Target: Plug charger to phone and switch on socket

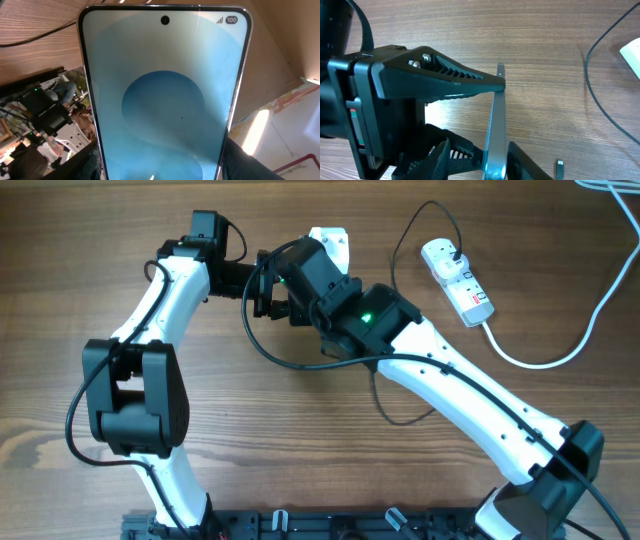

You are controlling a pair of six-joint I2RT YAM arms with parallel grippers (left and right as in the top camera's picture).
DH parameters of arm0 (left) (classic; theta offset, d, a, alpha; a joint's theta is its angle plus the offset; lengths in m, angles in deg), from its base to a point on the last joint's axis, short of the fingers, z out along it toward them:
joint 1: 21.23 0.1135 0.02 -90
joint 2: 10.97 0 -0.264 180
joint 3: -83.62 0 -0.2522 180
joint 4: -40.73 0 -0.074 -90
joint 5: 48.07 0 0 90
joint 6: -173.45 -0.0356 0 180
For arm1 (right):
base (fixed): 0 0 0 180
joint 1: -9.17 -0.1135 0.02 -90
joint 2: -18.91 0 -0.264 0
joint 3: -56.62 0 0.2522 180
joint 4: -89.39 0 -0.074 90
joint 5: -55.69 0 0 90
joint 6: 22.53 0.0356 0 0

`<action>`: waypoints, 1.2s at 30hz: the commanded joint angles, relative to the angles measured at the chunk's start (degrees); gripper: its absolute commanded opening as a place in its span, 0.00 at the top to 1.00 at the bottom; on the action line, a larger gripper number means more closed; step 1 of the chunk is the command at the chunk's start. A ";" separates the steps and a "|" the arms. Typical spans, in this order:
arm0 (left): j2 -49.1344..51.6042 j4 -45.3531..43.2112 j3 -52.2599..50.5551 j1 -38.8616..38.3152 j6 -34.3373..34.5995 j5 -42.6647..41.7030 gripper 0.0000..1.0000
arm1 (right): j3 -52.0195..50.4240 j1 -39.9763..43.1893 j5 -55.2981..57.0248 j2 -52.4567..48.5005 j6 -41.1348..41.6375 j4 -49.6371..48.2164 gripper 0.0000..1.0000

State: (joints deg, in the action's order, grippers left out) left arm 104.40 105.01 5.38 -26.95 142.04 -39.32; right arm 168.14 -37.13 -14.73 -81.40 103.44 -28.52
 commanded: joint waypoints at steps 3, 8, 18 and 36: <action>-2.25 -0.02 1.27 -0.35 -1.62 -2.25 0.42 | 1.18 0.24 1.40 -0.85 0.24 -0.11 0.67; -2.25 -0.02 1.27 -0.33 -1.62 -2.25 0.42 | 1.18 0.24 1.42 -0.85 0.28 -0.11 0.76; -2.25 -0.02 1.27 -0.33 -1.60 -2.27 0.41 | 1.18 0.24 1.90 -0.85 4.74 0.33 0.95; -2.23 -0.94 1.27 0.55 -0.83 -2.21 0.10 | 1.20 0.24 -1.81 3.56 77.18 5.20 0.96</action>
State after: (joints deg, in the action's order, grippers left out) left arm 103.72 104.16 5.71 -26.77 141.21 -40.46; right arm 168.14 -36.70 -7.76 -79.70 161.01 -23.27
